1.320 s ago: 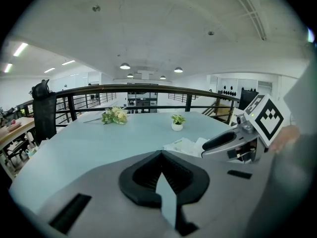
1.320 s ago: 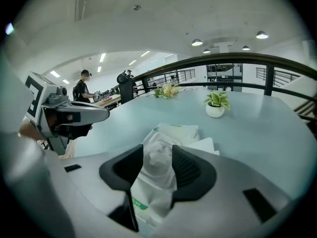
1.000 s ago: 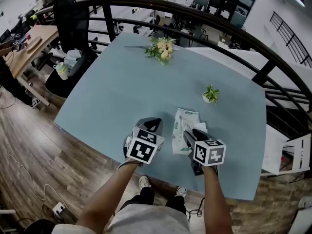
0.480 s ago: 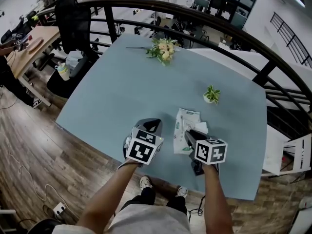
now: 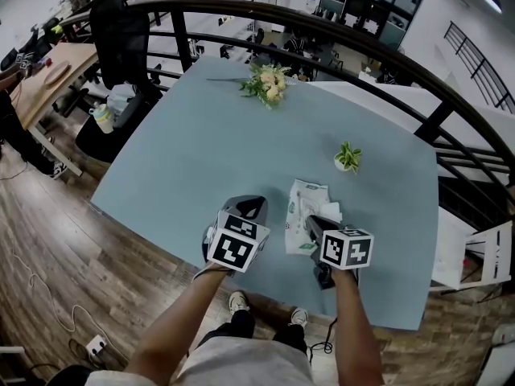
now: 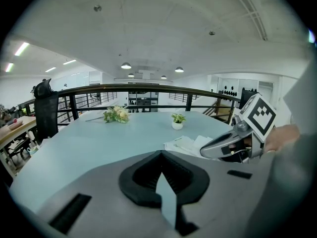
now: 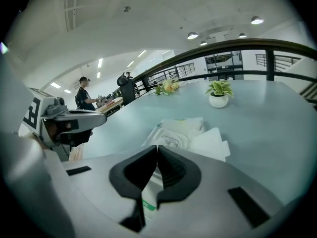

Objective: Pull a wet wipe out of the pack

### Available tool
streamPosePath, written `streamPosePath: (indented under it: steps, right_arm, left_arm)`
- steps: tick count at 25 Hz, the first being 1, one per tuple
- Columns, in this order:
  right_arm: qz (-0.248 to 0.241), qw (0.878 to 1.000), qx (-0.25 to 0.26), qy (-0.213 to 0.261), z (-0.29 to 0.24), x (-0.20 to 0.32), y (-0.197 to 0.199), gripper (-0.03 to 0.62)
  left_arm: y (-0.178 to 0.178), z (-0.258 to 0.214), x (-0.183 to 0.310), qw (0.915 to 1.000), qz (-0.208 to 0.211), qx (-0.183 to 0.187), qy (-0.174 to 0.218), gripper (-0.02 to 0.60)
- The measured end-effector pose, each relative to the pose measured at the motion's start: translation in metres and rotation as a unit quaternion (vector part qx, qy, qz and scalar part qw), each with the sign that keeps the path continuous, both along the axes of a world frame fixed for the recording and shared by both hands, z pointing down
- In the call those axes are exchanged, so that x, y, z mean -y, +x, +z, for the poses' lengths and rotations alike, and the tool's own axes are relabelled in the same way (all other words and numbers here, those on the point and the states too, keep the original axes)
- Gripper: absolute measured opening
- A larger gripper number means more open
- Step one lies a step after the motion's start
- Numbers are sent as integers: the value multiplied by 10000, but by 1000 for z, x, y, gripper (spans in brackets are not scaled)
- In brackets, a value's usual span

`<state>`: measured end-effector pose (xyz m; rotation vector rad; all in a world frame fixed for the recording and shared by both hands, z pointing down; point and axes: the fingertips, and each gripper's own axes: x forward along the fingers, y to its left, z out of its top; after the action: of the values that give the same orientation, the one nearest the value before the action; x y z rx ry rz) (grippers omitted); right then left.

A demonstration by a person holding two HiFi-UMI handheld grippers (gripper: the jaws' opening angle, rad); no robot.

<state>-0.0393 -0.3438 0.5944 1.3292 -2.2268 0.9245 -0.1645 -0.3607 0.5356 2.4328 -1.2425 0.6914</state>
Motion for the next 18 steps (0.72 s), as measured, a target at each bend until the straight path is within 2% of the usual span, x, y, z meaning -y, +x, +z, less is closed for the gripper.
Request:
streamPosePath:
  steps: [18]
  right_arm:
    - [-57,9997,-242,86,-3,0,1,6]
  left_arm:
    - [2,0,-1,9999,112,87,28,-7]
